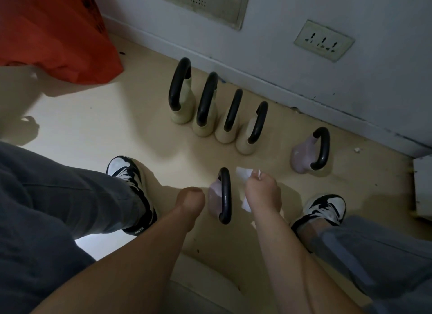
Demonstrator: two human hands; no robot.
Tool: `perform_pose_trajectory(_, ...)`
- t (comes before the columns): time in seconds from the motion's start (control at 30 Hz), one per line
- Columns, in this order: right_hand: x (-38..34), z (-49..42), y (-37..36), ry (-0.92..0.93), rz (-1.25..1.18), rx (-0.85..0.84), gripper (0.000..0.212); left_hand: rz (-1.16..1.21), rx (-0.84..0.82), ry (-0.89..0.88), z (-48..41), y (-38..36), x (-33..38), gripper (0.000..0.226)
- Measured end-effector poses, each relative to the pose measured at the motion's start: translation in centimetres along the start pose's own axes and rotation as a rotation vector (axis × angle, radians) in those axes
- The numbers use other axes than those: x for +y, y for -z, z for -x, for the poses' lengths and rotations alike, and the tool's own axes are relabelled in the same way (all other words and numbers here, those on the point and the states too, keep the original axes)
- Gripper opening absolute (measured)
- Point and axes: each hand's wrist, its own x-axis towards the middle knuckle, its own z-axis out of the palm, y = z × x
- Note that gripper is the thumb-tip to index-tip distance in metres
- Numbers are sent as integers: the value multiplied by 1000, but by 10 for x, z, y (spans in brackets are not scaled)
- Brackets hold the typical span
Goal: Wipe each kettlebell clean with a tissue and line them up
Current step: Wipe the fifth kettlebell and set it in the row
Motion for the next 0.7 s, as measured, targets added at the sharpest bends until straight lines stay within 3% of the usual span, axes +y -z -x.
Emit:
perform_pose_trajectory(0.1,-2,-11,-9,145,113,22,45,28,5,-39,-3,-3,6,28)
perform_pose_trajectory(0.23,-9,-15,-22,201,75,-134,41,46,-1,-44,-5,-4,12,44)
perform_pose_trajectory(0.3,-4,-15,-30,106,-78,-239,39,52,13,-46,-5,-5,14,45)
perform_pose_trajectory(0.43,5,-13,-45,-281,-397,-425,30,42,-10,-35,-6,-8,15,32)
perform_pose_trajectory(0.53,-1,-22,-46,-320,-460,-437,27,27,-44,-38,-7,-14,16,16)
perform_pose_trajectory(0.7,-8,-34,-44,-384,-459,-457,28,-4,-135,-28,-4,-25,17,28)
